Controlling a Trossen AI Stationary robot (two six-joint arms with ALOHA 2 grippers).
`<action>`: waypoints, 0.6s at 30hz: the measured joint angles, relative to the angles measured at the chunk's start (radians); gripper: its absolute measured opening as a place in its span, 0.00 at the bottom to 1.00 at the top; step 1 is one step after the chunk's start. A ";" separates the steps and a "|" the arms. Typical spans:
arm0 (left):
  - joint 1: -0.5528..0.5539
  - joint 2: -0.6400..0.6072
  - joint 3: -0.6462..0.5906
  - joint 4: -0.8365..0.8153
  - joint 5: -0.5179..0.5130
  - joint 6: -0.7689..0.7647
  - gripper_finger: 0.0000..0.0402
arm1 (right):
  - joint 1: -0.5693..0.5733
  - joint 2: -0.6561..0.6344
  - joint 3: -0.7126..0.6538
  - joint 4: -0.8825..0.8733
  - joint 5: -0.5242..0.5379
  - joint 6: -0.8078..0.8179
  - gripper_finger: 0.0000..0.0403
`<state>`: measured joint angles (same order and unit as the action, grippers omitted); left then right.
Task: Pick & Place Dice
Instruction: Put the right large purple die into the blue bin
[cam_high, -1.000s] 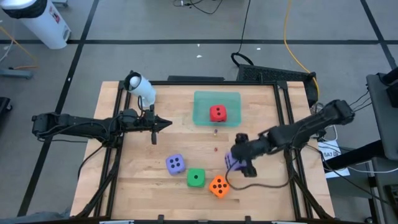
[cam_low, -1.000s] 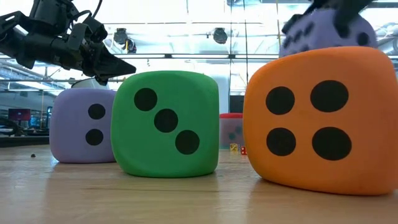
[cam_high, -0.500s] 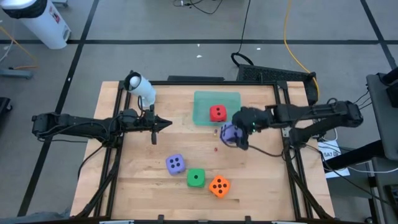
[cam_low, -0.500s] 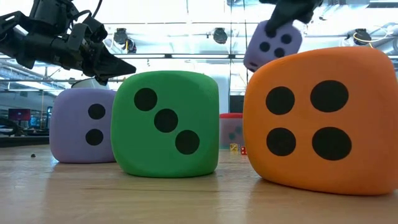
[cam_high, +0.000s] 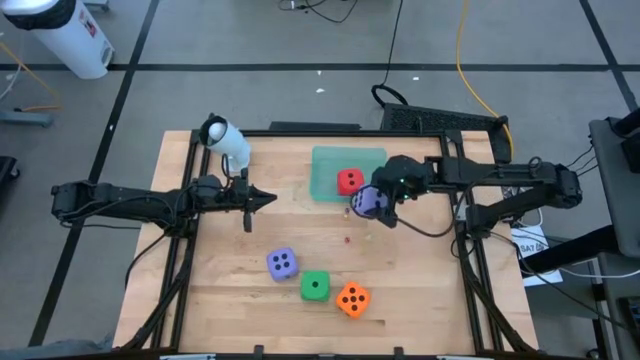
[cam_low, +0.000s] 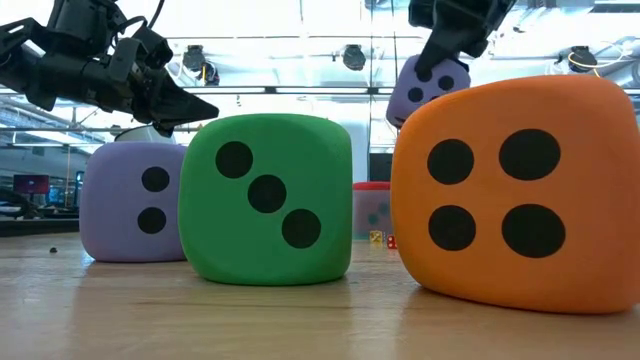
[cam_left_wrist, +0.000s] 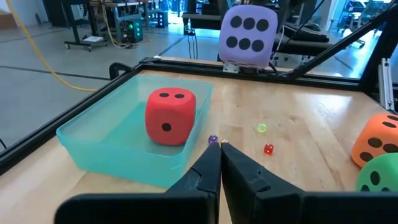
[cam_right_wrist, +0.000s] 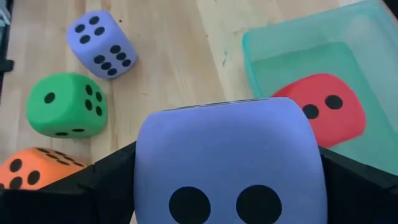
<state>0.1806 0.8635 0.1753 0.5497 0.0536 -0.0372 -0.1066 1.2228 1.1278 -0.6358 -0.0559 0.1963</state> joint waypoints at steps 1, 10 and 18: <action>0.000 0.000 0.000 0.000 0.000 0.001 0.06 | 0.000 0.001 0.000 -0.003 0.000 0.000 0.91; 0.000 0.000 0.000 0.000 0.000 0.000 0.06 | 0.002 0.001 0.000 -0.004 -0.002 0.000 0.91; 0.000 0.000 0.000 0.000 -0.003 -0.018 0.06 | 0.002 0.001 0.000 -0.005 -0.002 0.003 0.91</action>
<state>0.1806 0.8635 0.1753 0.5499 0.0508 -0.0551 -0.1047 1.2236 1.1278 -0.6403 -0.0574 0.1997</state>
